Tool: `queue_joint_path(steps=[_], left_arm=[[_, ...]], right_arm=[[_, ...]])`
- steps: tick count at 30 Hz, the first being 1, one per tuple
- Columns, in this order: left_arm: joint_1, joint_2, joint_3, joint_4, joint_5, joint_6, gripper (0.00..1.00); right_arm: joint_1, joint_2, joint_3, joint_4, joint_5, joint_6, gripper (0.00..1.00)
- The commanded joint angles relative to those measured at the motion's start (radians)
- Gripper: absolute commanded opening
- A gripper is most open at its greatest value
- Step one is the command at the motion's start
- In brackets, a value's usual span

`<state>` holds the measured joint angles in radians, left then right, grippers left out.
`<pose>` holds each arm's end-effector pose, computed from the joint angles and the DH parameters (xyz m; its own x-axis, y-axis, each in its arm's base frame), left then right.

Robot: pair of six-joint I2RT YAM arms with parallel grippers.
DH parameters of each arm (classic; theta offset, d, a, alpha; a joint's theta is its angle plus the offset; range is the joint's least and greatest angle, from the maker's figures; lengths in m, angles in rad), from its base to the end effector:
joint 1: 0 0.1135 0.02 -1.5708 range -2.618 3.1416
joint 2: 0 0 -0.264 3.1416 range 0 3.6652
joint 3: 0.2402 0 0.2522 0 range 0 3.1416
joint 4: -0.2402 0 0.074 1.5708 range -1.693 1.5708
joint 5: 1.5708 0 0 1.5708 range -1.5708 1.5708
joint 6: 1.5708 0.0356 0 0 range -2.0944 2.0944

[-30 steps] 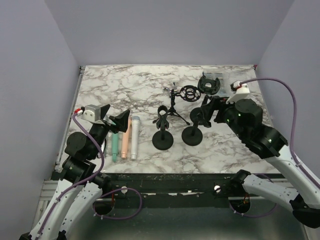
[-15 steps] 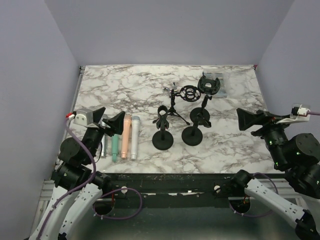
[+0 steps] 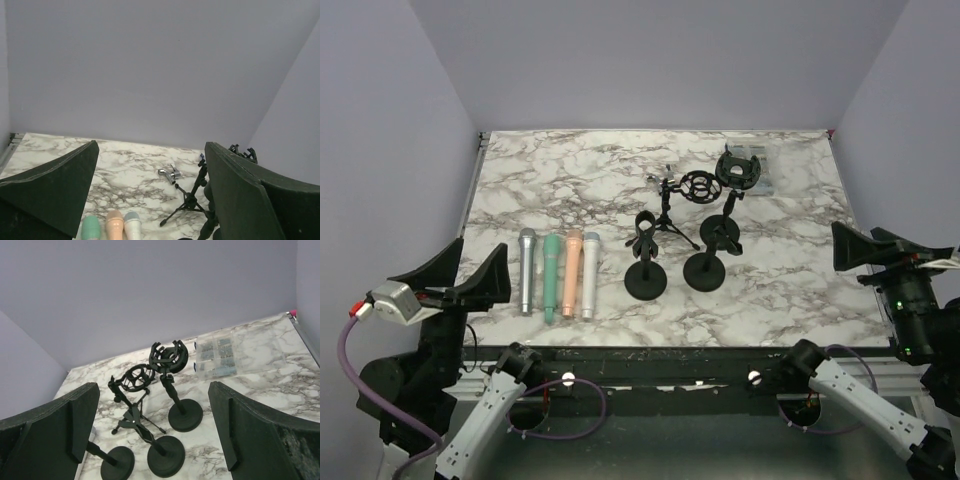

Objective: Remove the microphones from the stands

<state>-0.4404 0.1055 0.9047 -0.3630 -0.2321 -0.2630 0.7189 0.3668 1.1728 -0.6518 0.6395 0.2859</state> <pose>-0.0112 0.0143 0.4046 0.3102 -0.4259 -0.8499 0.3179 0.8891 -0.3295 0.0149 -0.0152 0.4422 0.0870 0.3769 -0.9222 -0.1138 0.9234 0.3666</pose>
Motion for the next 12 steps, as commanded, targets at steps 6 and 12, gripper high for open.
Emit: queue_joint_path(steps=[6,12], left_arm=[[0.003,-0.073,0.061,-0.084,-0.088,0.07,0.91],[0.003,-0.091,0.057,-0.09,-0.095,0.071,0.91]], right_arm=[[0.004,-0.044,0.103,-0.015,0.03,-0.035,1.0],[0.003,0.003,0.135,-0.101,0.03,0.003,1.0]])
